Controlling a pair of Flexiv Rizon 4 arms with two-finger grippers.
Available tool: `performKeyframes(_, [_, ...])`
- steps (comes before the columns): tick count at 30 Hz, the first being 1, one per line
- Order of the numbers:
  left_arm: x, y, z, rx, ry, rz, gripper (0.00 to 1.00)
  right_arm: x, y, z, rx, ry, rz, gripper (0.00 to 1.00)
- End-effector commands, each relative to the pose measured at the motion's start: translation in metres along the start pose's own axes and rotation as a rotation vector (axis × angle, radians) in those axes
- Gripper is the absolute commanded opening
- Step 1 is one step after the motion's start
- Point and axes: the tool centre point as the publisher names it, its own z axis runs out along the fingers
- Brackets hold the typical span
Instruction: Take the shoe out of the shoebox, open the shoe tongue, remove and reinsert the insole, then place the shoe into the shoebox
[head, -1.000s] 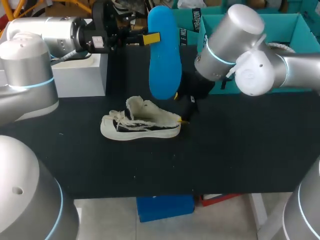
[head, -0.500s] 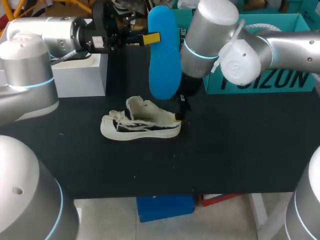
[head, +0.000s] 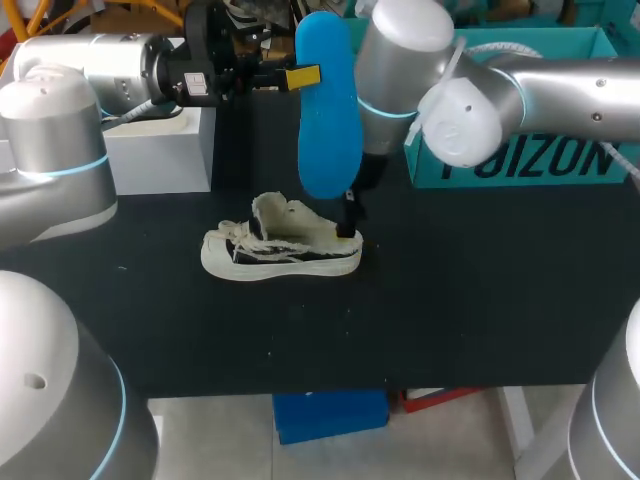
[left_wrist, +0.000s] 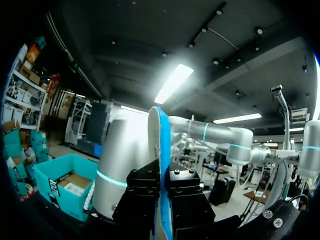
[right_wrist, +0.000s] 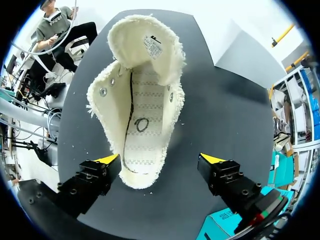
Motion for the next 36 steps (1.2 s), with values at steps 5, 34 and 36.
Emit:
performKeyframes(5, [0.001,0.001,0.001,0.000,-0.004,0.001,0.00,-0.011,0.004,0.015,-0.010,0.023,0.000,1.00])
performKeyframes(34, [0.001,0.001,0.001,0.000,-0.004,0.001,0.00,-0.038,0.037,0.039,-0.022,0.096,-0.041,1.00])
performKeyframes(36, [0.001,0.001,0.001,0.000,-0.004,0.001,0.00,-0.039,0.039,0.039,-0.021,0.099,-0.049,1.00])
